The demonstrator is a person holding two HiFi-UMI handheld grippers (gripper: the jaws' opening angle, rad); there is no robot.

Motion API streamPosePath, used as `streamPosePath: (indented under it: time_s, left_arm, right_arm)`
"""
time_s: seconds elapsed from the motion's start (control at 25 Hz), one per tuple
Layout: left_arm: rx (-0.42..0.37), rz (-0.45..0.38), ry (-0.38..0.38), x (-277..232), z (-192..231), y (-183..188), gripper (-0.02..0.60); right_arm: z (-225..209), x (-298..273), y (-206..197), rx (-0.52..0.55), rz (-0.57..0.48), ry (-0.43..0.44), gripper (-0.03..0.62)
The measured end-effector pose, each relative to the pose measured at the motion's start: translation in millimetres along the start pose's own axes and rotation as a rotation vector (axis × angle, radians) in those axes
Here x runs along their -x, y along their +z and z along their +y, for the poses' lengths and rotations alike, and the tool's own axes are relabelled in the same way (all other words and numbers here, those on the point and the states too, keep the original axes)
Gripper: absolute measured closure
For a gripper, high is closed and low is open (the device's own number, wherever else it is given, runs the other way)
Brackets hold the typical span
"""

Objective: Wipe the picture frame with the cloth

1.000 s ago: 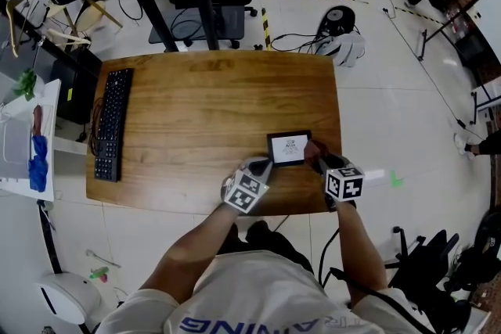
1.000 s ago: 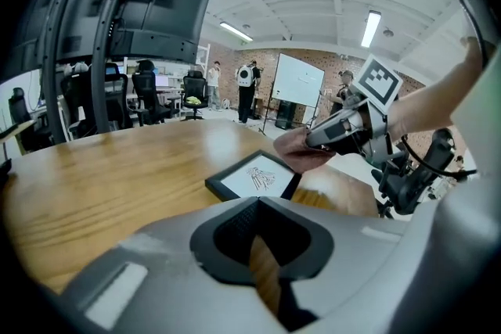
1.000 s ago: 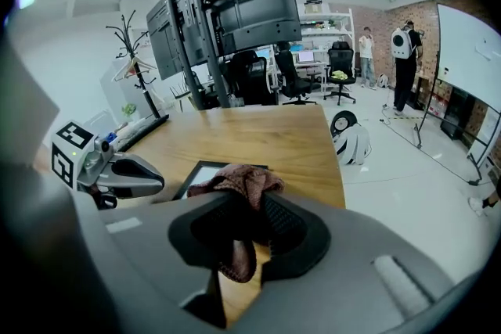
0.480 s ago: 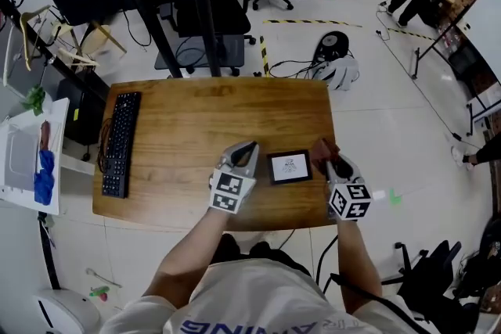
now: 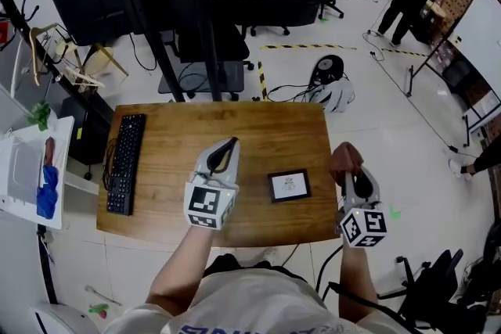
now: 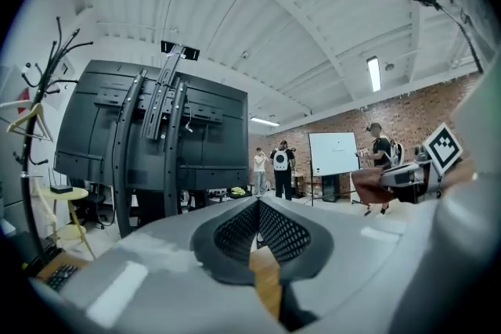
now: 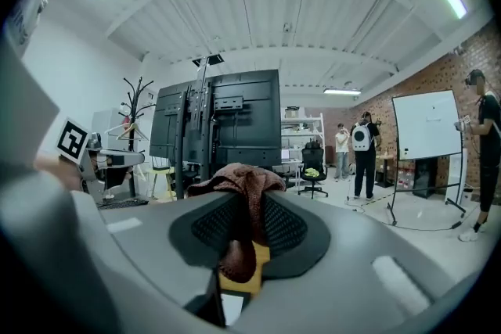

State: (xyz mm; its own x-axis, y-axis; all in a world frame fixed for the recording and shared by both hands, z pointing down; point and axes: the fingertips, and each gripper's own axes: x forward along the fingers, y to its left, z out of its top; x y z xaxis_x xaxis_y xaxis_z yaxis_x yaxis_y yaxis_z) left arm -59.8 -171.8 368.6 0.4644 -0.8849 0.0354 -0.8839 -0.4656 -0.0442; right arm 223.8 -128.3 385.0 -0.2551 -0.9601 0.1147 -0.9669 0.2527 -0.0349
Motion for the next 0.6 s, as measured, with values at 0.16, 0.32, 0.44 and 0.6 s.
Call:
streamPosePath:
  time_s: [0.16,0.32,0.44,0.6]
  left_arm:
    - [0.005,-0.035,0.029,15.4,12.8,25.3,0.577]
    - [0.002,-0.049,0.035,16.0,19.0,32.2,0.577]
    - [0.003,-0.038,0.030,15.4,19.1,29.0,0.577]
    - [0.002,-0.036,0.018,16.9,14.8,28.0,0.577]
  right_arm:
    - [-1.9,18.6,21.9,-0.004,-0.046,-0.029,0.508]
    - [-1.6,24.5,30.6,0.008,-0.061,-0.040,0.510]
    - [-0.6,24.0,32.4,0.011,-0.064,-0.047,0.511]
    - [0.6,24.5,31.8,0.016,-0.067,-0.049,0.514]
